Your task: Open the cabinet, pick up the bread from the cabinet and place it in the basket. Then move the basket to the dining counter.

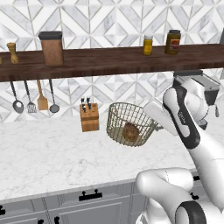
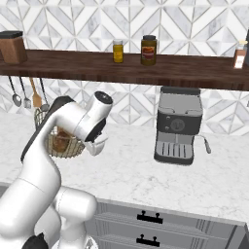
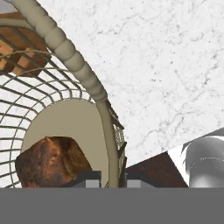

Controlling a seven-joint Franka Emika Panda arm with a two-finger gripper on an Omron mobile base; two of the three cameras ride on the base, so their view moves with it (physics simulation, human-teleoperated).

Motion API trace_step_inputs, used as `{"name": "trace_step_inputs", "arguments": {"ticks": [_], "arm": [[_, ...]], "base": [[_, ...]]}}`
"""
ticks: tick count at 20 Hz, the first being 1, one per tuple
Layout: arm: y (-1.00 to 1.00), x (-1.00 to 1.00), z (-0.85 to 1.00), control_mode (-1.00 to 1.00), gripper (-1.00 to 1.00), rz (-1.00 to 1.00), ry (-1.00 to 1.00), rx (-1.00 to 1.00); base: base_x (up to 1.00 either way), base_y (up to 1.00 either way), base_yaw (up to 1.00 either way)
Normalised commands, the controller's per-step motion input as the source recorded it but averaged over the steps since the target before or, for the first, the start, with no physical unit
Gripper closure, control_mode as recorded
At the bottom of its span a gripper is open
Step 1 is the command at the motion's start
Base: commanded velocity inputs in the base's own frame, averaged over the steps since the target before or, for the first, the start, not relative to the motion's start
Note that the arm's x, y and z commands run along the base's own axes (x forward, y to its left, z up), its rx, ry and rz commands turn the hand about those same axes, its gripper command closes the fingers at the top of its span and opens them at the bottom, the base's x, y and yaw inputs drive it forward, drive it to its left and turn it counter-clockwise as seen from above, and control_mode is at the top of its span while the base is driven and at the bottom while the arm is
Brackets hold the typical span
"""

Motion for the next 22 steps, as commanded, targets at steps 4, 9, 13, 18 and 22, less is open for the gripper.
{"name": "trace_step_inputs", "arguments": {"ticks": [4, 9, 13, 18, 22], "arm": [[-0.2, -0.21, 0.5, -1.0, 1.0, -0.07, 0.0, -0.06], [-0.02, -0.06, 0.0, -1.0, 1.0, -0.02, 0.0, 0.0], [-0.03, -0.09, 0.0, -1.0, 1.0, 0.0, 0.0, 0.0], [0.0, 0.0, 0.0, 1.0, 1.0, 0.0, 0.0, 0.0], [0.0, 0.0, 0.0, 1.0, 1.0, 0.0, 0.0, 0.0]], "base": [[0.0, 0.0, 0.0], [0.0, 0.0, 0.0], [0.0, 0.0, 0.0], [-0.97, -0.42, -0.17], [-0.68, -0.07, -0.7]]}}
